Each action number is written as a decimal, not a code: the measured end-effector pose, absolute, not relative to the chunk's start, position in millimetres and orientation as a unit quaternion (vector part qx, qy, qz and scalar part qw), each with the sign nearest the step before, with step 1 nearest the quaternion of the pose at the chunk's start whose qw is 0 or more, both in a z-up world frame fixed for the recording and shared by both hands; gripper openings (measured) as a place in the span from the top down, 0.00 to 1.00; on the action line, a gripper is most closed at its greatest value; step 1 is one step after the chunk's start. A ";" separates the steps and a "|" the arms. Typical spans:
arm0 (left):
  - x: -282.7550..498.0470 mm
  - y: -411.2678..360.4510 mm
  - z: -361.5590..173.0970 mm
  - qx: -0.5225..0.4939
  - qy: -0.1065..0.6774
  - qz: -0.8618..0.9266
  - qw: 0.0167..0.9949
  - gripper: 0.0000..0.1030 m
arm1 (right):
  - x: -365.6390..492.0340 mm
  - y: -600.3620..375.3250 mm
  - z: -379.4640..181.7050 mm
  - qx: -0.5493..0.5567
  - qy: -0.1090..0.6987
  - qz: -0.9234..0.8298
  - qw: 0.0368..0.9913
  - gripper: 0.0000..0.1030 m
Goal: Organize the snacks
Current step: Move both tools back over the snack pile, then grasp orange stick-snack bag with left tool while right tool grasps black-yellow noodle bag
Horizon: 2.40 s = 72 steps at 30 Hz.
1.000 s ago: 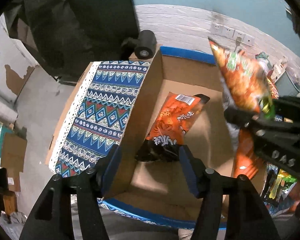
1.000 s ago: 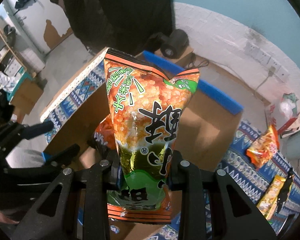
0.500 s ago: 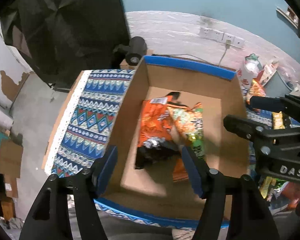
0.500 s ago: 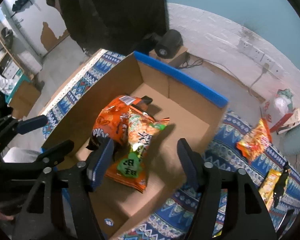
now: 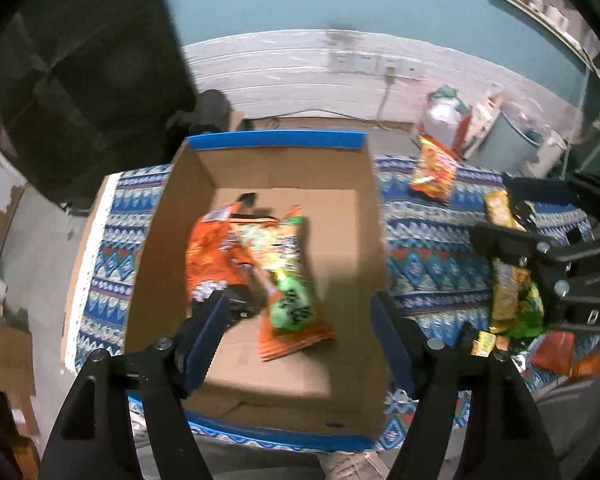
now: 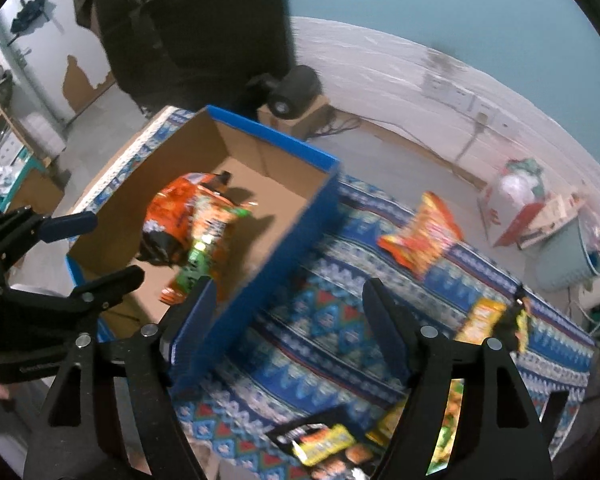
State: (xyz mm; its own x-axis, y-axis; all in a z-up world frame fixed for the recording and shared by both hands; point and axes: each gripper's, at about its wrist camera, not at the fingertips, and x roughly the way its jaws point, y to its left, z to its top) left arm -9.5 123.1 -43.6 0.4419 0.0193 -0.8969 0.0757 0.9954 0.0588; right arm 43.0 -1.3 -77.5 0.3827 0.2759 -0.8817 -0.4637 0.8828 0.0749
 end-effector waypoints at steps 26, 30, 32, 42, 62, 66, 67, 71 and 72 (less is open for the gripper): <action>15.7 -7.2 -58.8 0.106 0.541 -0.090 0.829 0.22 | 24.7 -193.6 -83.1 -0.021 0.527 0.086 0.845 0.23; 30.5 -20.1 -62.0 0.114 0.539 -0.090 0.830 0.21 | 32.8 -214.6 -88.4 -0.006 0.534 0.066 0.843 0.22; 40.8 -26.3 -64.6 0.113 0.543 -0.092 0.827 0.21 | 39.9 -223.6 -92.9 0.002 0.542 0.059 0.839 0.22; 99.7 -60.5 -75.5 0.120 0.549 -0.106 0.820 0.21 | 88.1 -249.1 -124.4 0.033 0.584 0.026 0.811 0.22; 189.6 -76.4 -158.4 0.126 0.588 -0.085 0.794 0.17 | 160.6 -292.8 -206.0 0.178 0.641 -0.023 0.746 0.22; 197.9 -84.5 -170.1 0.138 0.594 -0.085 0.788 0.17 | 165.0 -292.0 -215.2 0.176 0.649 -0.027 0.740 0.21; 199.2 -85.4 -172.5 0.140 0.595 -0.084 0.787 0.17 | 164.9 -291.6 -219.0 0.174 0.651 -0.030 0.738 0.21; 203.5 -89.6 -183.1 0.150 0.597 -0.083 0.784 0.17 | 167.1 -291.5 -225.6 0.176 0.652 -0.036 0.737 0.21; 204.2 -90.4 -185.1 0.155 0.597 -0.083 0.783 0.17 | 167.0 -292.0 -225.8 0.177 0.651 -0.036 0.737 0.21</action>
State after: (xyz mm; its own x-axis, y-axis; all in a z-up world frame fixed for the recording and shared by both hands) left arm 204.2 -90.4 -185.1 0.2740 0.0553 -0.9601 0.3138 0.9386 0.1436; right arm 167.0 -292.0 -225.8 0.1489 0.1775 -0.9728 0.2829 0.9350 0.2139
